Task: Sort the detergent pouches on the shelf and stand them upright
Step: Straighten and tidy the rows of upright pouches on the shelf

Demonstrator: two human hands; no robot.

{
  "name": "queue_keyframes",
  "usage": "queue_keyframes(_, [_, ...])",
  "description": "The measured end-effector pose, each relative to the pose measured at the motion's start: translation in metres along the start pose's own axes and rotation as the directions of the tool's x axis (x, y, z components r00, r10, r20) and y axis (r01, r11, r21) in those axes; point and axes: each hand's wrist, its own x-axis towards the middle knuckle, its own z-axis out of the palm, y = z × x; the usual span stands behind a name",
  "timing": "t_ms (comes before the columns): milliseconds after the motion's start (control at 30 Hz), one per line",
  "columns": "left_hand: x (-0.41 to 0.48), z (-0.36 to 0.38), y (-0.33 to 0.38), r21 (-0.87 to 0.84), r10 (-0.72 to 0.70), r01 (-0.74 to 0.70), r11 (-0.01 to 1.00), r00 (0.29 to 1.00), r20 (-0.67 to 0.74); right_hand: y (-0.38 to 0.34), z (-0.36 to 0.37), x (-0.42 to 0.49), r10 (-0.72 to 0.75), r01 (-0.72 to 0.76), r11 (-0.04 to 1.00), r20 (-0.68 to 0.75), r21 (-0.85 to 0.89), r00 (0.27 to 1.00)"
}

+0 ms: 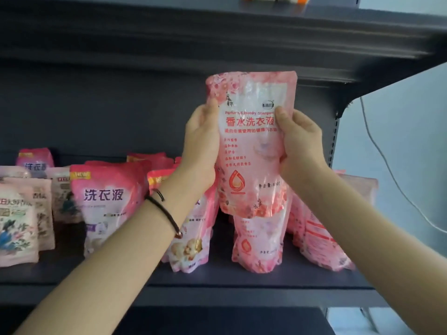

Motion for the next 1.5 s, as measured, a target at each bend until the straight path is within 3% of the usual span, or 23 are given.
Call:
queue_keyframes(433, [-0.087, 0.016, -0.140, 0.133, 0.039, -0.027, 0.991, 0.995, -0.087, 0.109, -0.073, -0.052, -0.014, -0.018, 0.992, -0.254, -0.124, 0.967])
queue_keyframes(600, [-0.086, 0.024, -0.176, 0.231, 0.187, -0.155, 0.961, 0.975, -0.122, 0.139, -0.083, -0.049, -0.110, 0.039, 0.978, -0.347, -0.207, 0.931])
queue_keyframes(900, [-0.063, 0.029, -0.207, 0.304, 0.271, -0.201, 0.931, 0.940, -0.209, 0.164, -0.083, -0.024, -0.213, 0.121, 0.955, -0.342, -0.271, 0.915])
queue_keyframes(1233, [-0.037, 0.032, -0.230, 0.346, 0.222, -0.134, 0.929, 0.948, -0.228, 0.183, -0.084, 0.001, -0.264, 0.134, 0.915, -0.313, -0.381, 0.912])
queue_keyframes(1500, [-0.049, 0.030, -0.221, 0.393, 0.290, -0.203, 0.897, 0.941, -0.176, 0.181, -0.096, -0.006, -0.235, 0.107, 0.896, -0.255, -0.431, 0.938])
